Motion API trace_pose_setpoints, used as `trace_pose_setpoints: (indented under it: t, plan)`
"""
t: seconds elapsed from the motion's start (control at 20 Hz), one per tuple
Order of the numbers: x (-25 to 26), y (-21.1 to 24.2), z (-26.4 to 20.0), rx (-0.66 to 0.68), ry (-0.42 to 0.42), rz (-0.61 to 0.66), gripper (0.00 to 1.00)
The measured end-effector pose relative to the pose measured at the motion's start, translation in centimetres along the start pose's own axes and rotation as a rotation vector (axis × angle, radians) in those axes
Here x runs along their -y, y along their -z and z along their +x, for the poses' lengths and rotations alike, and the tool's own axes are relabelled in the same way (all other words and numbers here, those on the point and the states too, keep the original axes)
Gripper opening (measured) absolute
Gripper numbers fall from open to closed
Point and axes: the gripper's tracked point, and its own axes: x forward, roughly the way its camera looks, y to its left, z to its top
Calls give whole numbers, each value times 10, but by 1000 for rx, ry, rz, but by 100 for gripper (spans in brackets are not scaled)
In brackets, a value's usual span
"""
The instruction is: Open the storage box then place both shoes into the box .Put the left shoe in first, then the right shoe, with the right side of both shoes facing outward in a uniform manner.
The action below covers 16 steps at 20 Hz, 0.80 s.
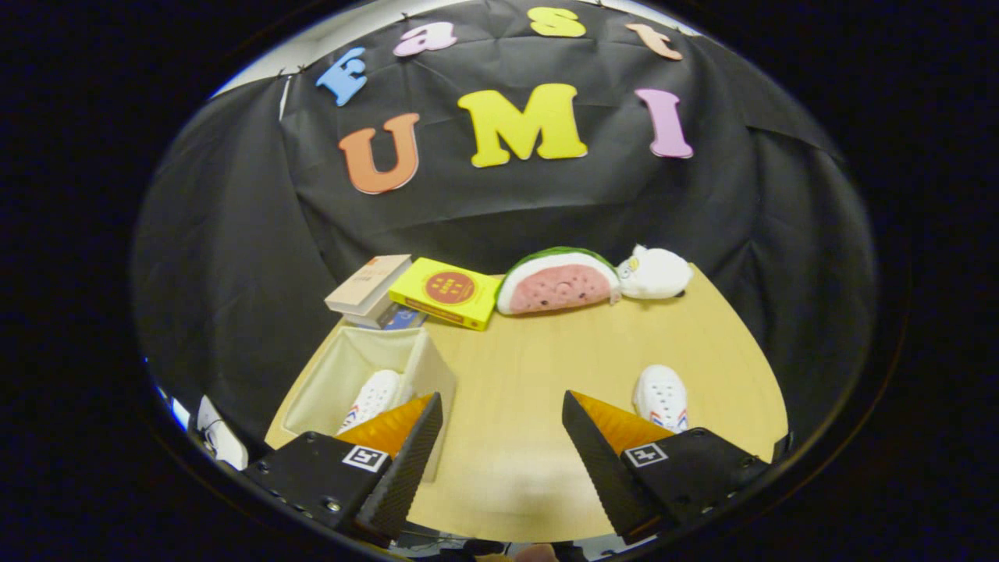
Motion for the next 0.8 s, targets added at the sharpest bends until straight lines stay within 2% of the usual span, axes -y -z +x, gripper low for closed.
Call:
trace_pose_setpoints:
  t: [0.2, 0.45, 0.65, 0.8]
  plan:
    - [93, 29, 0, -63, 78, 70, 94]
    - [193, 69, 27, -162, 173, 96, 94]
    - [235, 99, 69, -261, 181, 115, 94]
    - [246, 122, 96, -347, 156, 100, 94]
